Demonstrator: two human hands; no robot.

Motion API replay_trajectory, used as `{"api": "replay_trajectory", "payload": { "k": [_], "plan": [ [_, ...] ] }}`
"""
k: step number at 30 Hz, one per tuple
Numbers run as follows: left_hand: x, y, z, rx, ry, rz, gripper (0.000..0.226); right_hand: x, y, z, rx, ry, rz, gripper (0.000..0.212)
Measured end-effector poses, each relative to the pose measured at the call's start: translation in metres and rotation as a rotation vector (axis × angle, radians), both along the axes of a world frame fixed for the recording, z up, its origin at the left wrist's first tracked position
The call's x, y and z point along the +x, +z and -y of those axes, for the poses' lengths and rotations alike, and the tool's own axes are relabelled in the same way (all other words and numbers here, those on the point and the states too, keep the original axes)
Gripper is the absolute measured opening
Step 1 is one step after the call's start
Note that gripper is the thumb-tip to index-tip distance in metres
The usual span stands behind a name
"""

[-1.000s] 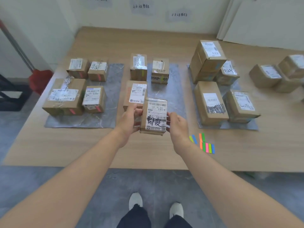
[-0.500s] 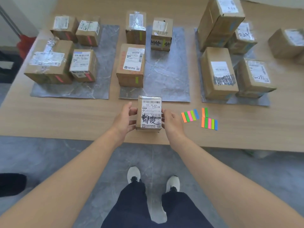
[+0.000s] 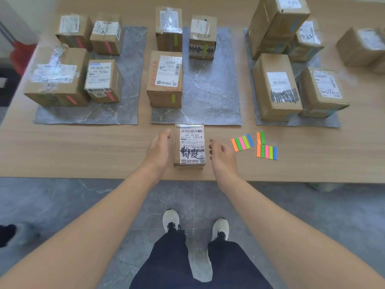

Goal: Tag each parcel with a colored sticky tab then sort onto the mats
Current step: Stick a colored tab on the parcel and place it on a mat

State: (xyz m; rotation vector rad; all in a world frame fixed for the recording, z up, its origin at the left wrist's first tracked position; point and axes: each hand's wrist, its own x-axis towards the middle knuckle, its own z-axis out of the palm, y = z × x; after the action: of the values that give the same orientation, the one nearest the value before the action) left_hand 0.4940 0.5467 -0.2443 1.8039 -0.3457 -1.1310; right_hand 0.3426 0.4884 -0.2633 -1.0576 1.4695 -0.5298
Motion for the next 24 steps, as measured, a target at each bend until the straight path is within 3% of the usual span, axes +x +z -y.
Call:
{"api": "replay_trajectory", "payload": {
  "k": [4,7,16,19,24],
  "plan": [
    [-0.015,0.032,0.025,-0.171,0.015,0.083,0.023,-0.013,0.003,0.009,-0.008,-0.039,-0.015,0.032],
    [-0.037,0.042,0.042,-0.219,-0.014,0.068,0.039,-0.030,0.002,0.018,-0.024,-0.060,-0.002,0.029],
    [-0.112,0.028,0.089,-0.108,0.028,-0.102,0.046,-0.094,-0.019,0.071,-0.046,-0.042,0.045,0.020],
    [-0.130,0.013,0.098,-0.089,0.111,-0.110,0.036,-0.113,-0.029,0.085,-0.046,0.021,0.045,0.020],
    [-0.155,-0.012,0.108,0.010,0.192,-0.166,0.040,-0.147,-0.038,0.113,-0.205,0.282,-0.076,0.022]
  ]
}}
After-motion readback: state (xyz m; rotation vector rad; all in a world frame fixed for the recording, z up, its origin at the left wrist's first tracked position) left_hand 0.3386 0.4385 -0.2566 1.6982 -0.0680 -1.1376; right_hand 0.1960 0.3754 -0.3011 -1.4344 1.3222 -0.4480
